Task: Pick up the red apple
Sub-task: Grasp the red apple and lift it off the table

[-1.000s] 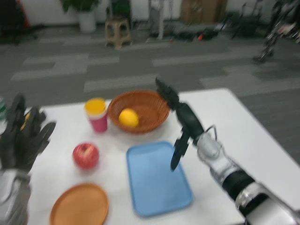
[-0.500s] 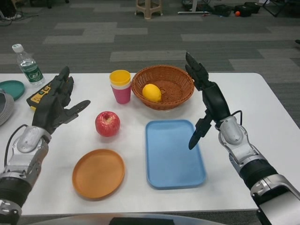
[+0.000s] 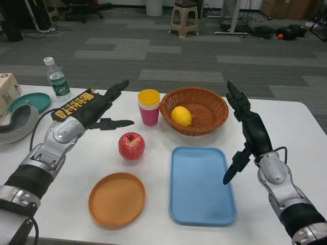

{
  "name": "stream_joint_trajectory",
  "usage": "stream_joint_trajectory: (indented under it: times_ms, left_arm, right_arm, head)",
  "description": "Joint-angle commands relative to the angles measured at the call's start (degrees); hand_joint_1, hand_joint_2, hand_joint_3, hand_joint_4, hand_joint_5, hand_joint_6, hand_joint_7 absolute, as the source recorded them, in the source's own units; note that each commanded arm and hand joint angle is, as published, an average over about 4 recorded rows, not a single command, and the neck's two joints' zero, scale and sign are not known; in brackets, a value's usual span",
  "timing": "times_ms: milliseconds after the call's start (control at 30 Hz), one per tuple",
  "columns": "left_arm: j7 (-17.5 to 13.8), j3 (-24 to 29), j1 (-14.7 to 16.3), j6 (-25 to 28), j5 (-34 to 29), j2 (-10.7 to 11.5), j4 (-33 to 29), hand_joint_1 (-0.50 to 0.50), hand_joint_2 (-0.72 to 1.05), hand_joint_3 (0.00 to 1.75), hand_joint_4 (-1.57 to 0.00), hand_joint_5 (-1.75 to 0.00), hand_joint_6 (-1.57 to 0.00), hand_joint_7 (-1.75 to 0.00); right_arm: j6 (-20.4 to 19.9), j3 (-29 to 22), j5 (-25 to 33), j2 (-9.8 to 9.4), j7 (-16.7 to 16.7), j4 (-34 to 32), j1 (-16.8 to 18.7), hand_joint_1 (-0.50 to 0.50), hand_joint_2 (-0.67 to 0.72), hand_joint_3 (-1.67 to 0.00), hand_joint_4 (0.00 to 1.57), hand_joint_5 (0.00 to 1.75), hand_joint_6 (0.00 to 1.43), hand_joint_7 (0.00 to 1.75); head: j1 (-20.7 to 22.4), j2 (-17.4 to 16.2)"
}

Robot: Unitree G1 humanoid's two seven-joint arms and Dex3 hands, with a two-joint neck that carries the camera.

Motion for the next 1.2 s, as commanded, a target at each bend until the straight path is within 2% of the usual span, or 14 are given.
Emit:
stream_joint_trajectory:
  times_ms: [33,133,200,267,333,367,567,700,867,933,1200]
  left_arm:
    - [-1.66,-5.54,-4.02,1.48,1.52,1.19,2.84,-0.48,1.05,0.09,0.0,0.0,0.0,0.0]
    - [-2.45,-10.8,-7.89,2.62,1.08,2.18,6.49,-0.48,0.89,0.09,0.0,0.0,0.0,0.0]
    - [-2.61,-12.47,-9.14,2.86,0.95,2.48,8.01,-0.49,0.56,0.04,0.0,0.0,0.0,0.0]
    - [-2.61,-13.37,-9.67,2.86,0.97,2.57,8.82,-0.5,0.07,0.04,0.0,0.0,0.0,0.0]
    - [-2.61,-14.18,-10.11,2.86,1.01,2.62,9.72,-0.5,-0.24,0.09,0.0,0.0,0.0,0.0]
    - [-2.61,-14.47,-10.24,2.86,1.06,2.62,10.09,-0.5,-0.28,0.09,0.0,0.0,0.0,0.0]
    - [-2.61,-16.49,-11.07,3.06,1.34,2.86,11.19,-0.5,-0.28,0.09,0.0,0.0,0.0,0.0]
    - [-2.63,-18.75,-11.71,3.85,1.34,3.1,11.79,-0.5,-0.37,0.07,0.0,0.0,0.0,0.0]
    - [-2.65,-22.2,-12.66,5.19,1.59,3.49,12.56,-0.5,-0.28,0.04,0.0,0.0,0.0,0.0]
    - [-2.61,-25.01,-13.97,5.33,2.16,3.71,14.14,-0.5,-0.33,0.09,0.0,0.0,0.0,0.0]
    - [-2.61,-46.77,-25.75,5.06,-2.46,7.27,23.98,-0.5,-0.37,0.09,0.0,0.0,0.0,0.0]
  right_arm:
    - [-0.09,0.65,0.54,-0.43,-0.63,0.78,-1.65,-0.46,0.6,0.0,0.0,0.0,0.0,0.0]
    - [-0.09,1.22,0.82,-0.69,-0.92,1.18,-1.98,-0.46,0.6,0.0,0.0,0.0,0.0,0.0]
    - [-0.09,1.37,0.95,-0.8,-0.98,1.24,-2.05,-0.46,0.6,0.0,0.0,0.0,0.0,0.0]
    - [-0.11,1.44,1.11,-0.85,-0.98,1.24,-2.07,-0.46,0.6,0.0,0.0,0.0,0.0,0.0]
    - [-0.2,1.5,1.26,-0.89,-0.98,1.24,-2.05,-0.46,0.6,0.0,0.0,0.0,0.0,0.0]
    - [-0.26,1.53,1.33,-0.91,-0.98,1.24,-2.02,-0.46,0.6,0.0,0.0,0.0,0.0,0.0]
    - [-0.37,1.86,1.55,-1.22,-1.14,1.24,-2.02,-0.46,0.6,0.0,0.0,0.0,0.0,0.0]
    - [-0.46,2.52,1.9,-1.57,-1.44,1.18,-2.02,-0.48,0.6,0.0,0.0,0.0,0.0,0.0]
    - [-0.57,3.5,2.65,-1.97,-1.51,1.02,-2.02,-0.46,0.6,0.0,0.0,0.0,0.0,0.0]
    - [-0.66,3.99,2.95,-2.14,-1.55,0.98,-2.02,-0.46,0.6,0.0,0.0,0.0,0.0,0.0]
    - [-0.7,6.71,4.23,-3.29,-1.86,0.41,-2.02,-0.48,0.6,0.0,0.0,0.0,0.0,0.0]
  head:
    - [0.25,0.24]
    - [0.63,0.61]
    - [0.57,0.39]
    - [0.64,0.3]
    - [0.64,0.3]
    - [0.64,0.3]
    - [0.34,-0.92]
    - [0.52,-0.8]
    - [0.62,-1.32]
    - [0.61,-1.45]
    - [0.95,-2.32]
